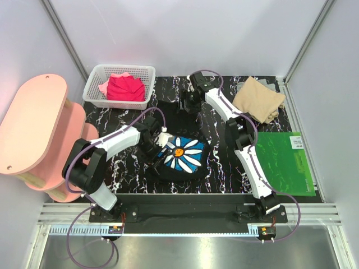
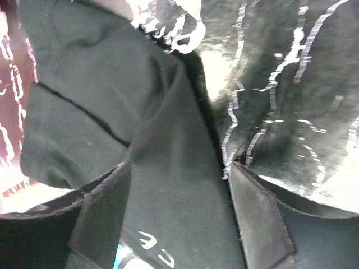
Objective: Fold and stack the t-shirts
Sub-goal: Move the tshirt to the center of the board, then flatten out the tshirt
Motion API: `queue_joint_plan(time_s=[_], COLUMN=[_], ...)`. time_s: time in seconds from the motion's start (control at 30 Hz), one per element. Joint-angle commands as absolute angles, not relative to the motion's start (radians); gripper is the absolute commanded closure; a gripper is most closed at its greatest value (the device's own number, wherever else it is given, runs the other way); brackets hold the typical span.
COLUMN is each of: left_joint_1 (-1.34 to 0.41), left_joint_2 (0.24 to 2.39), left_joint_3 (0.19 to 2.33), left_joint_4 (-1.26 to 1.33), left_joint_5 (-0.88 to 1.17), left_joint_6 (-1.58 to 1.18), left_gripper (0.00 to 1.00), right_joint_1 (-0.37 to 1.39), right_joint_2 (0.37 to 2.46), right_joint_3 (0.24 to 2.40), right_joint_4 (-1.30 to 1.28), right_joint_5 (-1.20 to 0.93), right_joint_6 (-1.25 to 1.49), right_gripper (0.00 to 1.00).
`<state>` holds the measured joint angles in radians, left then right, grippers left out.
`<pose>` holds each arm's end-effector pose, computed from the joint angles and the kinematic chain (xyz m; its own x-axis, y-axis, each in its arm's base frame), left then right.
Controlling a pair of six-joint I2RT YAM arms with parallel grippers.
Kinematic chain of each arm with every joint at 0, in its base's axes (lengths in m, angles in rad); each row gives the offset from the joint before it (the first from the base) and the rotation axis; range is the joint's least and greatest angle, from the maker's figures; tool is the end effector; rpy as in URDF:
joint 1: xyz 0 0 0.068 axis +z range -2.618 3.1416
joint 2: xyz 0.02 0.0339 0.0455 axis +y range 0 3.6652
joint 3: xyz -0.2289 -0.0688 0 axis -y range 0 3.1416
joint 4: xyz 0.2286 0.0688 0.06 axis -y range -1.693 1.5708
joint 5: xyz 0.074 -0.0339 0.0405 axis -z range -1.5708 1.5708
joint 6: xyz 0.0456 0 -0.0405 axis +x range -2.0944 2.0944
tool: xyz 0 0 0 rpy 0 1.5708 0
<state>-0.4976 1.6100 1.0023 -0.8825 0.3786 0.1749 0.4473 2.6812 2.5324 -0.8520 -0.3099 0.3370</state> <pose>0.2207 -0.1390 0.1450 -0.7808 0.6081 -0.1434 0.6149 0.7073 -0.3488 0.4659 0.2389 0.1418 -0.9016 -0.0833 -0.4244 -0.2778 0.8636 0.4207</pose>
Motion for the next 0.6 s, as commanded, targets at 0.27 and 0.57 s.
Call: queue_joint_plan(time_s=[0.27,0.57], left_joint_1=[-0.494,-0.333], left_joint_2=[1.612,1.474], left_joint_3=[1.072,1.483], left_joint_4=[-0.896,-1.02], left_joint_5=[0.396,0.273], left_joint_6=[0.189,0.219], left_gripper=[1.0,1.0], right_joint_1=[0.502,0.453], right_joint_2=[2.662,2.305], right_joint_3=[2.433,2.35], right_joint_4=[-0.865,-0.865], right_joint_5=[-0.381,-0.177], right_joint_6=[0.37,0.347], right_gripper=[0.82,1.0])
